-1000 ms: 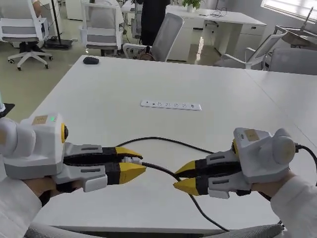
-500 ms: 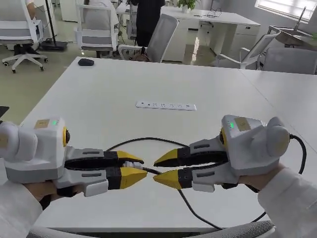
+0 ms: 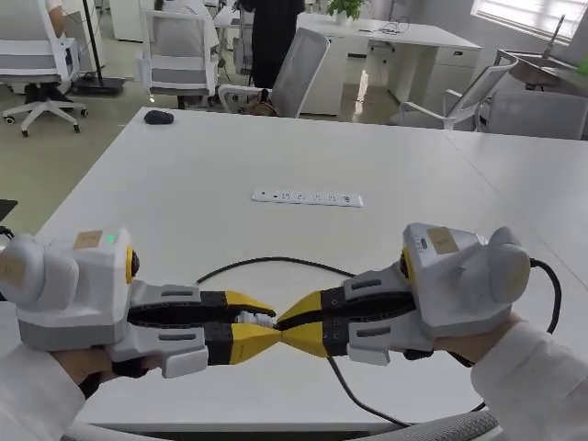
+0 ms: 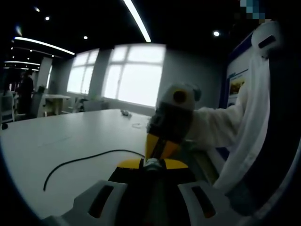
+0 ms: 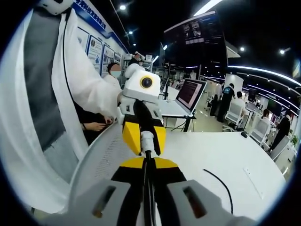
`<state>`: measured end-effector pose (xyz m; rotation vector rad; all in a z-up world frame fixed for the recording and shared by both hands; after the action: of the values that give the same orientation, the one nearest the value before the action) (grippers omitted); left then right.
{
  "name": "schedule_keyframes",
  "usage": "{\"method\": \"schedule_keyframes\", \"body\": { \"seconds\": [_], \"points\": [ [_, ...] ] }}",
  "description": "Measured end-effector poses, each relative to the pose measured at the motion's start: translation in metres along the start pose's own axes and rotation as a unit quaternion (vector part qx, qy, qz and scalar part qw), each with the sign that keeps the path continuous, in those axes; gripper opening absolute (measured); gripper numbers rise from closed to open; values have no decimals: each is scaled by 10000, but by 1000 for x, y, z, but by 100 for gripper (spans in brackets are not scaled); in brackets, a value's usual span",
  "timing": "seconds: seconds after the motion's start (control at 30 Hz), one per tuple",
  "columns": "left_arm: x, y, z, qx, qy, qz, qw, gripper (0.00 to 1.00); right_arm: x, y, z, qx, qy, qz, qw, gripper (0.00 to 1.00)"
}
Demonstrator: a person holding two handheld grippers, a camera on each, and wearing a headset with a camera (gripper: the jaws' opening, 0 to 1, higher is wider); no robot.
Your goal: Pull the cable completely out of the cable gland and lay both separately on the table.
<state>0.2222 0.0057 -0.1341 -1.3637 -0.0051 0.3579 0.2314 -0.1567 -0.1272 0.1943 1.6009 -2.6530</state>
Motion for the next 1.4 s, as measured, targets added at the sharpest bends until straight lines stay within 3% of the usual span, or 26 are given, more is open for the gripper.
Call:
{"method": "schedule_keyframes", "body": {
  "seconds": [0.4, 0.67, 0.97, 1.13, 1.4],
  "points": [
    [-5, -4, 3, 11, 44, -29, 10000, 17, 7, -4, 3, 97, 99, 111, 9998, 4],
    [-6, -4, 17, -70, -39, -7, 10000, 17, 7, 0, 7, 162, 215, -6, 9996, 4],
    [-9, 4, 29, -77, -98, 21, 9999, 17, 14, 8, 3, 307, 284, -95, 9991, 3],
    [-8, 0, 40, -420, -204, 161, 9988, 17, 14, 12, 6, 390, 335, -132, 9986, 3],
    [-6, 3, 45, -448, -249, 162, 9986, 17, 14, 13, 7, 411, 367, -162, 9983, 3]
  ]
}}
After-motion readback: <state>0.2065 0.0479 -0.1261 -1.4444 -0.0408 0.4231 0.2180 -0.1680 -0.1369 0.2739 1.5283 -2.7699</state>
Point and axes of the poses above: the centre of the closed fingertips' face, and the gripper's own axes: z roughly backward along the fingers, x roughly to its left, y roughly out of its underside, the point moved 9 cm from there along z, roughly backward along the fingers, and after that the axes turned 6 degrees about x, right-handed, at the moved point
